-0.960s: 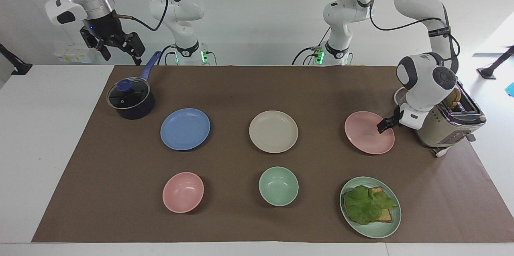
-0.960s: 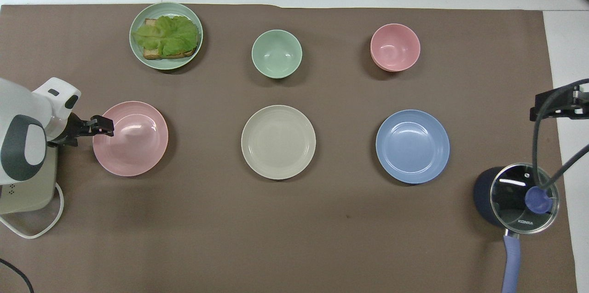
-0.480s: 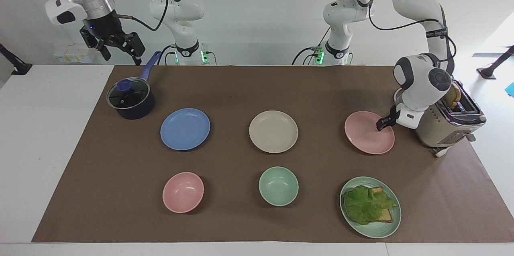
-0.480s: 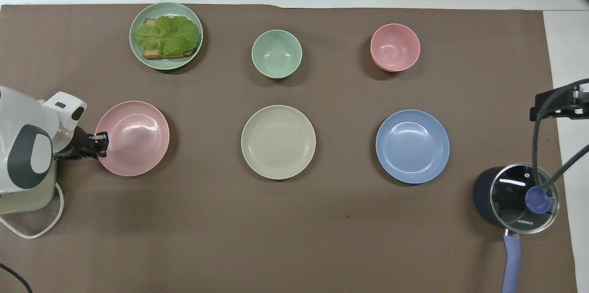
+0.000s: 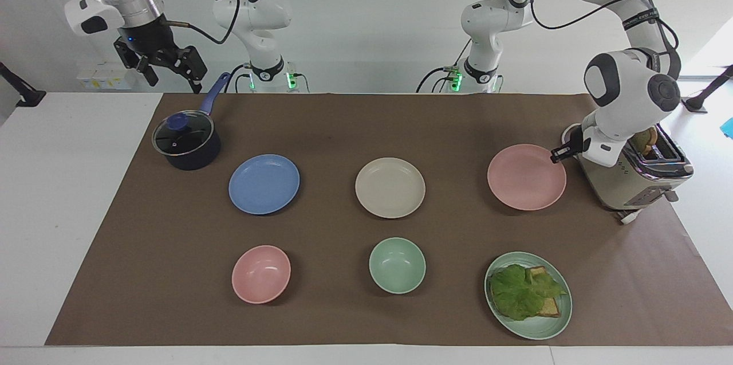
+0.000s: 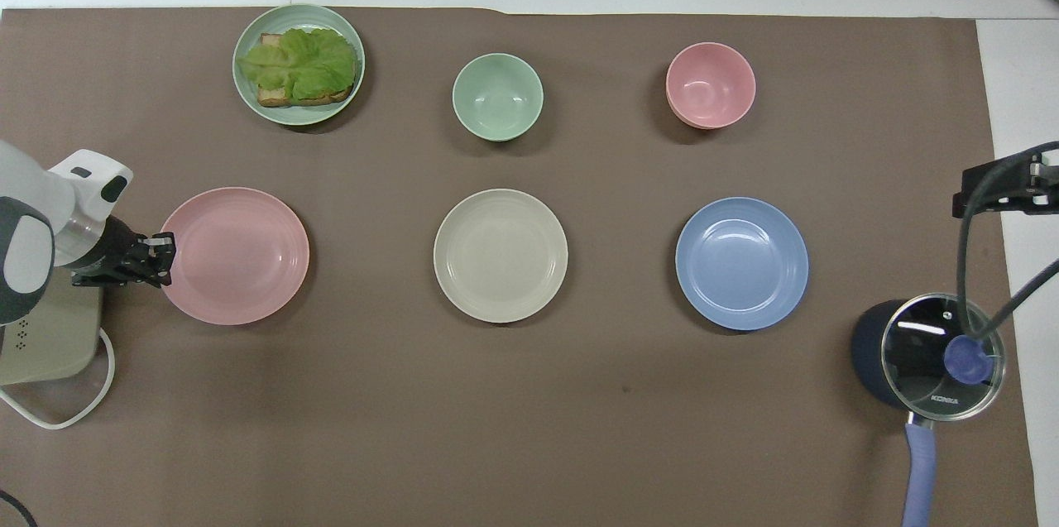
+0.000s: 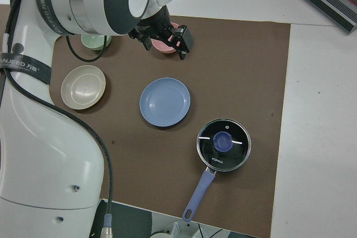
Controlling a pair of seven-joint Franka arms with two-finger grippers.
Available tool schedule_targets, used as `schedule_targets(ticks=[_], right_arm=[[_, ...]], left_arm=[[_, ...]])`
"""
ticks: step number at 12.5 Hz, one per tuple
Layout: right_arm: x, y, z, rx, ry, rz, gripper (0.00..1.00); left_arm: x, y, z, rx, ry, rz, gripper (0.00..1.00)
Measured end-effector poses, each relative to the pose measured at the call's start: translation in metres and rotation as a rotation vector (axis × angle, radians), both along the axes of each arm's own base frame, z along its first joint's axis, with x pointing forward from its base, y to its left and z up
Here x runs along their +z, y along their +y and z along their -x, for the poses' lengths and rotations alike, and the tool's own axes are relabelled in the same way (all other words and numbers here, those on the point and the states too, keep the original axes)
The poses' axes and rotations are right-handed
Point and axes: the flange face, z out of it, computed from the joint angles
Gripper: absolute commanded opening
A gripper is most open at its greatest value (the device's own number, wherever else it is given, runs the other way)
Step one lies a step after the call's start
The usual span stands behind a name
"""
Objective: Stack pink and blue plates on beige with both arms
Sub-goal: 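Reach the left gripper to the pink plate rim and grasp it, then slide the pink plate with the left gripper onto the beige plate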
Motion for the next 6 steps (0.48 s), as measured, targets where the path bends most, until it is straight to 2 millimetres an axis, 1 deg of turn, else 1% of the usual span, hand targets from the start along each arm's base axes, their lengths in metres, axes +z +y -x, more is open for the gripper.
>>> schedule_targets(ticks=[1,3,4,6], right_arm=[[0.000,0.000,0.000,0.000,0.000,0.000,1.00],[0.000,-0.001,0.000,-0.002,0.000,0.000,1.00],[-0.001,-0.002,0.000,-0.003,0.001,0.000,1.00],[-0.001,-0.003,0.000,-0.006,0.003,0.000,1.00]], left_arm=[[0.006,-0.006,0.002,0.023,-0.001,0.052,0.00],[0.009,-0.026,0.006,0.060,0.012,0.164,0.00],[0.008,-0.042,0.008,0.064,0.017,0.213,0.00],[0.004,-0.093,0.013,0.028,0.022,0.268,0.00]])
